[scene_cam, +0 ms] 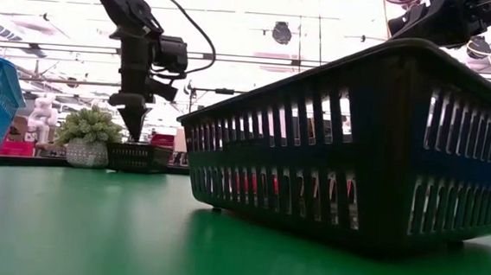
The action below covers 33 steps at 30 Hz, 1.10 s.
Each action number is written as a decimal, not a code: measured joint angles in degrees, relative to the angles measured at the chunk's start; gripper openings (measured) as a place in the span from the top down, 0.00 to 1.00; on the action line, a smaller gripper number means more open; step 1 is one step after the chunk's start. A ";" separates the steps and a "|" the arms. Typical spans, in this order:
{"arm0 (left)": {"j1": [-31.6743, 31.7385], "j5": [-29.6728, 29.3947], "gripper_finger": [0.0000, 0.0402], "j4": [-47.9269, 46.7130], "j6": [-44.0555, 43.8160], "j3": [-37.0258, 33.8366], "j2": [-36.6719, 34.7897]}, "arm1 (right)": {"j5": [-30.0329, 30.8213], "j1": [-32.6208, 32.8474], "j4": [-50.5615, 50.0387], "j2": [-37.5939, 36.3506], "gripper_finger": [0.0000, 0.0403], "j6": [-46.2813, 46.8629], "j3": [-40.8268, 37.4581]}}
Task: Stack baskets by color
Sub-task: Stack the top right black bin on the other top left black bin, then stack the top red bin on the stacked red bins
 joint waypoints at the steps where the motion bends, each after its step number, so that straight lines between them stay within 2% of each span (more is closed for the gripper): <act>1: 0.00 0.13 0.99 -0.04 0.00 -0.04 0.15 | 0.00 0.01 -0.06 0.00 1.00 0.00 0.00; 5: -1.00 -1.39 0.97 -0.38 -1.12 -0.04 -0.80 | 0.00 0.01 -0.28 0.00 1.00 0.00 0.00; 10: -4.39 -2.25 0.99 -1.70 -5.89 -0.04 -6.19 | 0.00 -0.01 -0.26 0.00 1.00 -0.04 0.00; 17: -14.06 -2.28 0.99 -2.51 -13.69 -0.04 -13.70 | 0.00 0.01 -0.26 0.02 1.00 0.60 0.00; 23: -24.51 -2.55 0.97 -2.35 -23.97 -0.01 -16.68 | 0.08 0.01 -0.28 0.01 1.00 1.92 0.00; 25: -28.72 -5.21 0.96 -1.83 -28.41 -0.01 -16.79 | 0.66 0.01 -0.27 0.02 1.00 3.11 0.00; 30: -39.23 -14.84 0.99 0.86 -37.84 -0.01 -16.72 | 7.71 -0.91 -0.45 0.48 1.00 5.84 0.00; 33: -44.55 -20.30 0.99 4.39 -41.55 -0.01 -16.72 | 7.77 -3.97 -1.02 1.80 1.00 5.86 0.36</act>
